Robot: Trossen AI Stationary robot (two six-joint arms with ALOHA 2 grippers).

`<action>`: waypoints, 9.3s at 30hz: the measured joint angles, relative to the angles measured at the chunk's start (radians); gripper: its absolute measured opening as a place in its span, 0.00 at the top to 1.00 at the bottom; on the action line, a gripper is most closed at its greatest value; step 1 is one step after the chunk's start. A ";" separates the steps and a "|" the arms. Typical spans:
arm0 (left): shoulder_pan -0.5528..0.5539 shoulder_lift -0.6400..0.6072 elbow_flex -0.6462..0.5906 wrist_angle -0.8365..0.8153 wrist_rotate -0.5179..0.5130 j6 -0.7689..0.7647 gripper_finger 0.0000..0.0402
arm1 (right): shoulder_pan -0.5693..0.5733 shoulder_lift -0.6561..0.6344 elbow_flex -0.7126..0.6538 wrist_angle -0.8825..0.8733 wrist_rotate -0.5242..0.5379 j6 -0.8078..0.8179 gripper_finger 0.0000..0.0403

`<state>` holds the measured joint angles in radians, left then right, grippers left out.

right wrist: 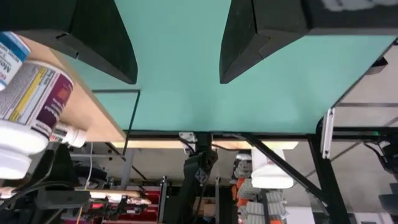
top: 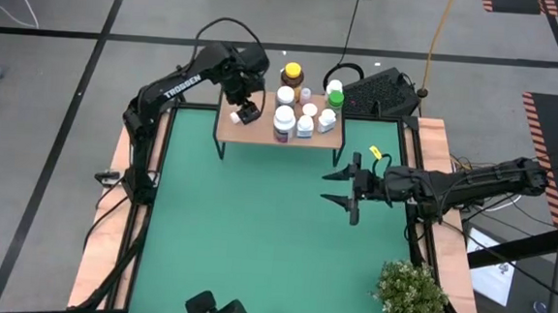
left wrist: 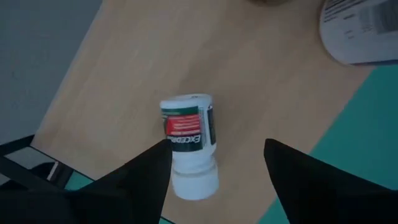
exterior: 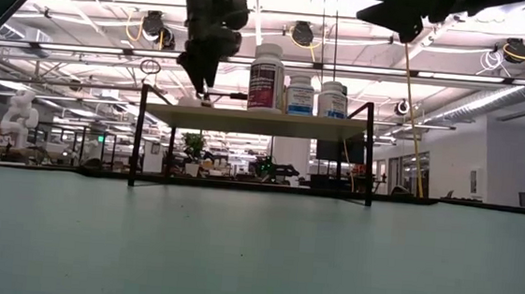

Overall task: Pick and place medicine bottles onto shelf by color
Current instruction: Put the small white medicine bottle on the shelf, then return to Home Position

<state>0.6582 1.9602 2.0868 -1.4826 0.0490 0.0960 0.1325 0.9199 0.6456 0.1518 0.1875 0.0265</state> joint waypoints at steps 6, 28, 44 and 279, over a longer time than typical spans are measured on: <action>0.000 0.000 -0.101 0.072 -0.075 0.016 0.37 | 0.000 0.000 0.000 -0.007 0.000 0.000 0.45; -0.101 -0.026 -0.190 0.063 -0.313 0.086 0.63 | -0.001 0.000 0.000 0.021 0.025 -0.069 0.45; -0.494 -0.163 -0.190 0.042 -0.436 0.081 0.63 | -0.001 0.061 0.000 0.147 0.020 0.037 0.44; -0.550 -0.875 -0.596 0.635 -0.448 -0.122 0.40 | -0.050 0.495 0.089 0.354 -0.024 -0.131 0.38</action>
<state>0.1083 1.0850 1.4906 -0.8480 -0.3994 -0.0261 0.0824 1.4147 0.7341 0.5054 0.1638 -0.1048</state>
